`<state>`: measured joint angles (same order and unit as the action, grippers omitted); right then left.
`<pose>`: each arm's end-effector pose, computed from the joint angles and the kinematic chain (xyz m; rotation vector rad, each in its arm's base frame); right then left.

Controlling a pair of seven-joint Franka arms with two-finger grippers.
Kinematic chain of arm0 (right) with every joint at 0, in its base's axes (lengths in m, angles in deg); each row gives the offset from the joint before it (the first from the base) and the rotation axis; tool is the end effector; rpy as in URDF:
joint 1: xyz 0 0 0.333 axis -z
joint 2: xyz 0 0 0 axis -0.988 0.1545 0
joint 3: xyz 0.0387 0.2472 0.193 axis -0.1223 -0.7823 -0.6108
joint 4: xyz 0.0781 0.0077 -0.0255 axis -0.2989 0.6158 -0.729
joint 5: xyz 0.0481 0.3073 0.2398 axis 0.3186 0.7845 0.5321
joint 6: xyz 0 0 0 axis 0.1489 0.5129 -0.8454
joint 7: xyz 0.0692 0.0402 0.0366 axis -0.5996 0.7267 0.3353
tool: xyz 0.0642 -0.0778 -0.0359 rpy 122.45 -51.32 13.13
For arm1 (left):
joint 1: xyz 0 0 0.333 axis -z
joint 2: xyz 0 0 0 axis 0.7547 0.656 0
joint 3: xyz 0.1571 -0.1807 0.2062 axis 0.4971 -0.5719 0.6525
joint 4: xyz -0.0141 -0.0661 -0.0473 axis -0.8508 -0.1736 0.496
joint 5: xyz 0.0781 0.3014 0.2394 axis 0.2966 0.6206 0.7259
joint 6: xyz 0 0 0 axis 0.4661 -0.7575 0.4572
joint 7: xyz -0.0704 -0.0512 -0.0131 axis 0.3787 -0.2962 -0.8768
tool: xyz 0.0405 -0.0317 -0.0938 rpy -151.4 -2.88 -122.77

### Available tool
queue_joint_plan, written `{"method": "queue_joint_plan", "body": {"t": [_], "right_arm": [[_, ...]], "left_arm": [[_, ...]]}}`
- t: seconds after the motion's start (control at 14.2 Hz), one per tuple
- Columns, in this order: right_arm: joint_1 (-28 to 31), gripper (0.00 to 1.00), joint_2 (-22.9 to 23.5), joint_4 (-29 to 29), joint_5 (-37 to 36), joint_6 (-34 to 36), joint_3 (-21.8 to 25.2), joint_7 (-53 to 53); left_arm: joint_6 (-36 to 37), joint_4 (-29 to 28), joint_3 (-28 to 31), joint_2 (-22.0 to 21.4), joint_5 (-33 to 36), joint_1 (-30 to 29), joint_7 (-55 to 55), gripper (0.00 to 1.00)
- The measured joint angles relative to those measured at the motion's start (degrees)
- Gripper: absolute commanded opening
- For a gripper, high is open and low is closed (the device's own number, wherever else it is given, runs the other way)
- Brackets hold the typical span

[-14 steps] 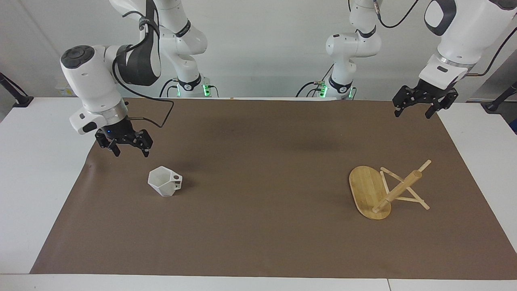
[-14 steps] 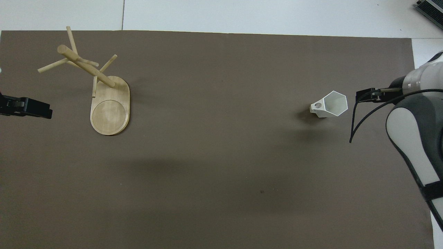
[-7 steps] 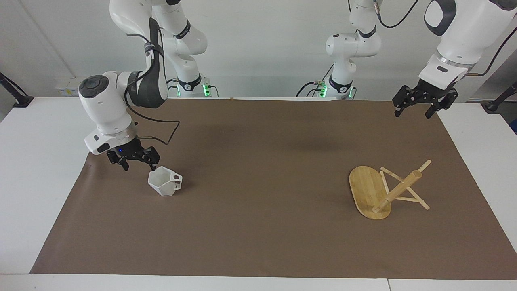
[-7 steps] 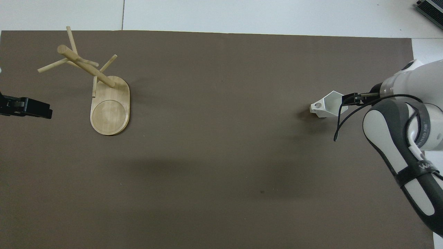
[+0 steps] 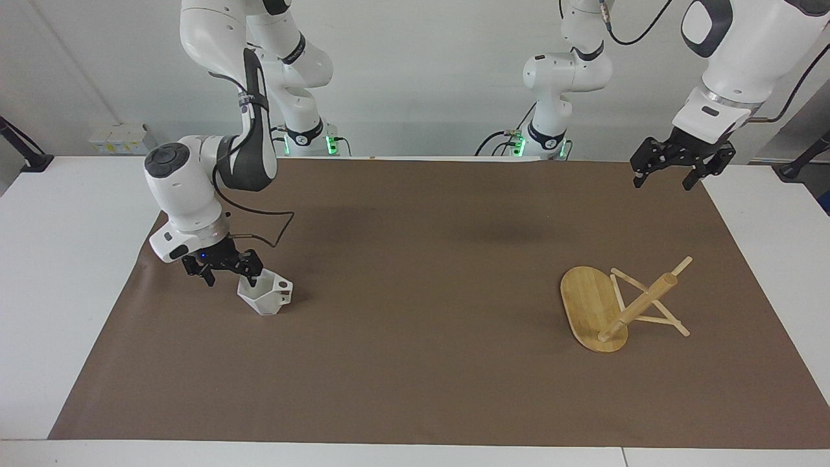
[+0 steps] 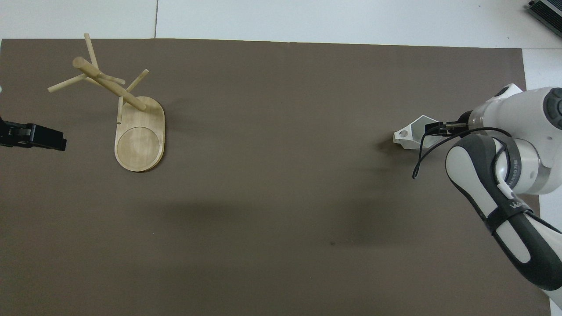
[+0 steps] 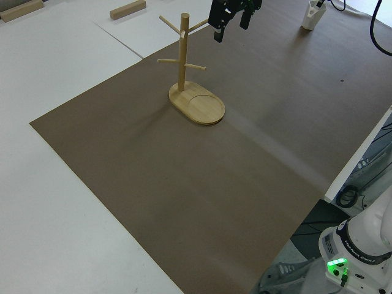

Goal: Hang cup on rack
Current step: 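Reach the right gripper to the white cup and grasp its handle, then lift the white cup with the right gripper while the left gripper approaches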

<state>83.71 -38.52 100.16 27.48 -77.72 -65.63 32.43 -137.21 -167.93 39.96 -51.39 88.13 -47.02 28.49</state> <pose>0.6146 -0.0422 0.3660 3.1216 -0.0354 0.2096 0.5457 -0.0273 0.6206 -3.1285 0.2018 -0.0282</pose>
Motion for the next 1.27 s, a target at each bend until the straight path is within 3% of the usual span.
{"method": "queue_joint_plan", "body": {"t": [0.49, 0.56, 0.84, 1.13, 1.27], "right_arm": [[0.0, 1.00, 0.4, 0.1, 4.0, -0.1, 0.0, -3.4], [0.0, 0.95, 0.4, 0.1, 4.4, -0.1, 0.0, -3.5], [0.0, 0.60, 0.4, 0.1, 4.6, -0.2, 0.0, -3.7], [0.0, 0.02, 0.4, 0.1, 4.7, -0.2, 0.0, -3.7], [0.0, 0.00, 0.4, 0.1, 4.7, -0.2, 0.0, -3.7]], "left_arm": [[0.0, 0.0, 0.0, 0.0, 0.0, 0.0, 0.0, 1.00], [0.2, 0.0, 0.0, 0.0, 0.0, 0.0, 0.0, 1.00], [0.8, 0.0, 0.0, 0.0, 0.0, 0.0, 0.0, 1.00], [1.2, -0.1, 0.0, -0.1, 0.0, 0.0, 0.0, 1.00], [1.3, -0.1, 0.0, -0.1, 0.0, 0.0, 0.0, 1.00]]}}
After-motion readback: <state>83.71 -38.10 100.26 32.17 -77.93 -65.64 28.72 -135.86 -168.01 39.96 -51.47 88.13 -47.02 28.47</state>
